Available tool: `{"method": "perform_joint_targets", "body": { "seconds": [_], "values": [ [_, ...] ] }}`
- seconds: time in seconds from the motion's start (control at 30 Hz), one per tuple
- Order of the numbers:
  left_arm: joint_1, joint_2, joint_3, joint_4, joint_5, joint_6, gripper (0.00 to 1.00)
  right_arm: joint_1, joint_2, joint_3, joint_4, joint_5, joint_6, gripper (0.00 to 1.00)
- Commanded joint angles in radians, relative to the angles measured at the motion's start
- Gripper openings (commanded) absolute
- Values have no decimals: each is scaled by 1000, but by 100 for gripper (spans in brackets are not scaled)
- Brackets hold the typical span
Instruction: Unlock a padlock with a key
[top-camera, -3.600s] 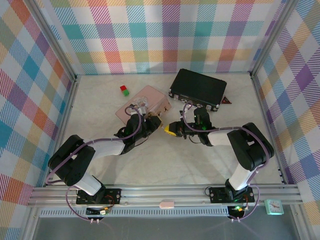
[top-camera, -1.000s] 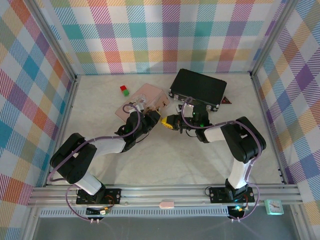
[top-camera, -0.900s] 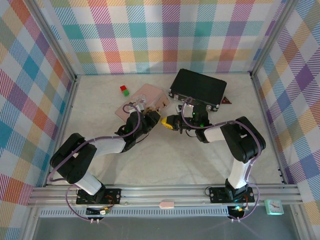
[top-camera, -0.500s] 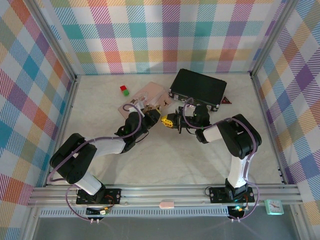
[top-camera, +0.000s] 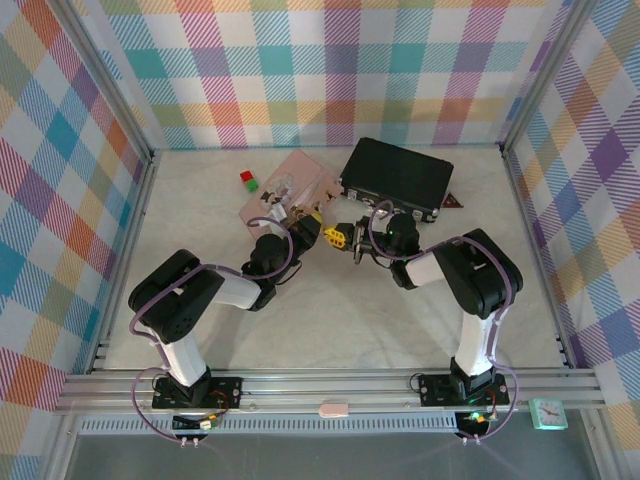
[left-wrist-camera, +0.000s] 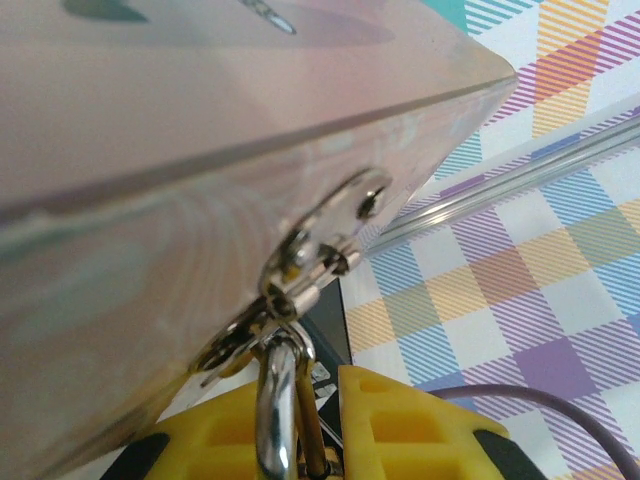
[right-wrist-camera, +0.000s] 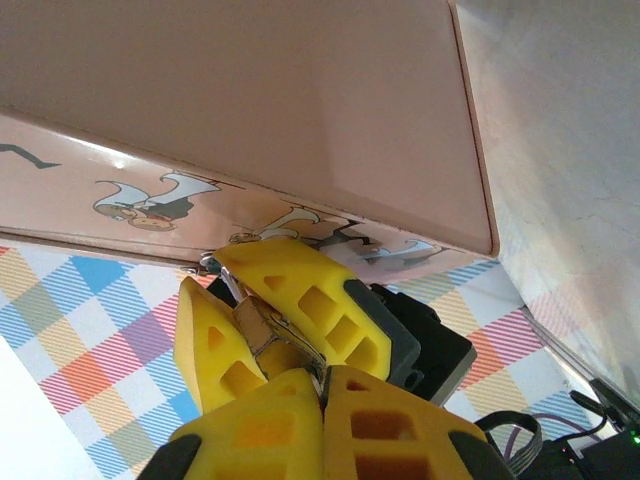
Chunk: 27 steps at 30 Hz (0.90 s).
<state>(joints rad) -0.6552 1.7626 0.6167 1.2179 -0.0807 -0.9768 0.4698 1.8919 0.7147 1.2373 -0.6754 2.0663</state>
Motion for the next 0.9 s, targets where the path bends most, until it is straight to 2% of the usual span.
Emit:
{"method": "perform_joint_targets", "body": {
  "seconds": [0.0,0.1,0.3,0.47,0.57,0.73,0.87],
  "values": [
    [-60,-16,-22,-71,136,40,0,8,12,101,170,135,158,0],
    [-61,-40,-6,-162,124,25,0,6,41,136,170,105,110,1],
    [-60,-138,47,-466,67,17,0,3,110,114,169,84,-39,5],
    [-60,-140,77,-534,53,-21,0,3,134,92,169,62,-188,7],
    [-61,-127,88,-548,43,-48,0,3,131,64,169,56,-249,16],
    [-60,-121,97,-569,13,-68,0,3,95,-33,156,88,-363,41],
    [-60,-132,104,-583,9,-67,0,3,90,-90,133,92,-425,50]
  ]
}}
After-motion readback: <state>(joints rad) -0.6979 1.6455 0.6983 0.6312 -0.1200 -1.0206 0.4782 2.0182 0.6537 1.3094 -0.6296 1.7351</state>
